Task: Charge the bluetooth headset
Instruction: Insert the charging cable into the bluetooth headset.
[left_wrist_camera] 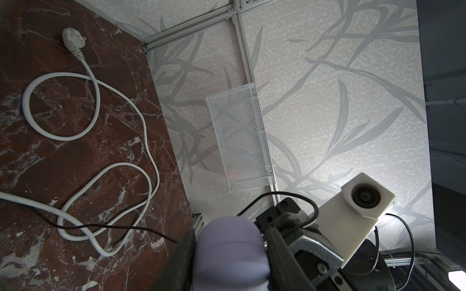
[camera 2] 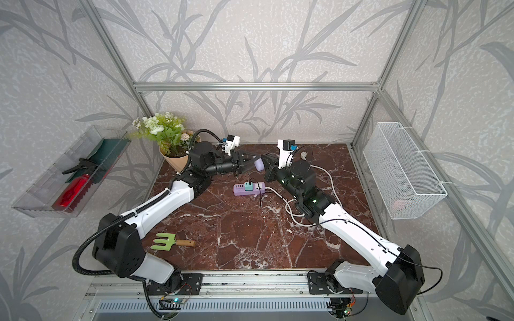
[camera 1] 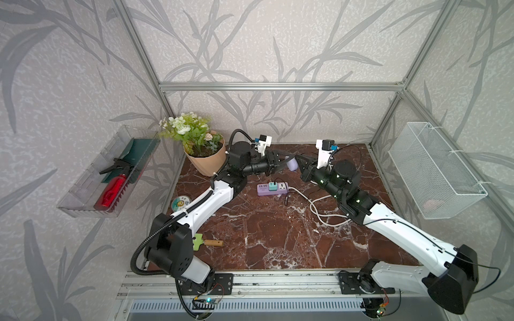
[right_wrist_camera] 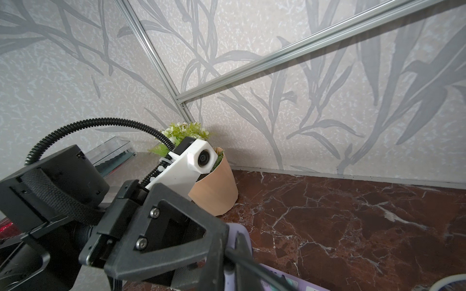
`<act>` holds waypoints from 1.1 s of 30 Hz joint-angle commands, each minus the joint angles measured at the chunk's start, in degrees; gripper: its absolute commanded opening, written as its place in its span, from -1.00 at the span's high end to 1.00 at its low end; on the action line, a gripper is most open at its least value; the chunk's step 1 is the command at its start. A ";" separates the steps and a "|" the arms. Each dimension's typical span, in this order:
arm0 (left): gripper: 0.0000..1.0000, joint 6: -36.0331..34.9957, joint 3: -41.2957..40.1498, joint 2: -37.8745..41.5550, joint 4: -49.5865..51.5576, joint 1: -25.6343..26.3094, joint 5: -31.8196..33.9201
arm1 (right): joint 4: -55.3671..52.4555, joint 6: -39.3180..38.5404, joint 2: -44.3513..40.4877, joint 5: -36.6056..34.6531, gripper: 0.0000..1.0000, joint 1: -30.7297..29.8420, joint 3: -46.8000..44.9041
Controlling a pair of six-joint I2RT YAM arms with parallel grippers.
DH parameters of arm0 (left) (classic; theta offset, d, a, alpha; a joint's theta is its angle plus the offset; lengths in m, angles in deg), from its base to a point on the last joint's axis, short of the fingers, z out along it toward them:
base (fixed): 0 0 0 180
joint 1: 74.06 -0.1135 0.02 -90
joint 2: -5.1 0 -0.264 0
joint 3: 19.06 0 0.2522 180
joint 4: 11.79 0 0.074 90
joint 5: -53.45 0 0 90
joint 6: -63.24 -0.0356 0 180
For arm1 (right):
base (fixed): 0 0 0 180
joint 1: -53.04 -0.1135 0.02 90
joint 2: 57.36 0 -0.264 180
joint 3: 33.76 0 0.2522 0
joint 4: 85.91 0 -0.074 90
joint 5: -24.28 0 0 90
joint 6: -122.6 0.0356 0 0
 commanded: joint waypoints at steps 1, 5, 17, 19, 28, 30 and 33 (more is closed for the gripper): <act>1.00 1.09 3.76 1.53 -7.80 1.06 -2.73 | -7.80 0.49 2.64 3.54 1.00 -1.56 -1.43; 1.00 1.26 4.41 1.13 -7.46 1.05 -3.12 | -8.44 -1.82 3.60 5.40 1.00 -1.99 -0.95; 1.00 0.74 4.71 2.11 -5.46 0.97 -4.40 | -10.97 -8.38 3.76 8.00 1.00 -0.43 -0.80; 1.00 0.47 4.68 2.31 -5.22 0.97 -4.41 | -9.82 -7.23 4.04 10.14 1.00 0.47 -1.27; 1.00 0.21 4.63 2.66 -5.78 0.88 -4.23 | -11.31 -2.15 3.83 8.04 1.00 1.19 -2.21; 1.00 0.30 4.50 2.74 -6.03 0.79 -4.23 | -12.39 -1.47 3.61 6.21 1.00 1.23 -1.85; 1.00 0.13 4.61 2.73 -5.97 0.69 -4.40 | -15.19 -1.19 3.83 3.21 1.00 1.25 -0.27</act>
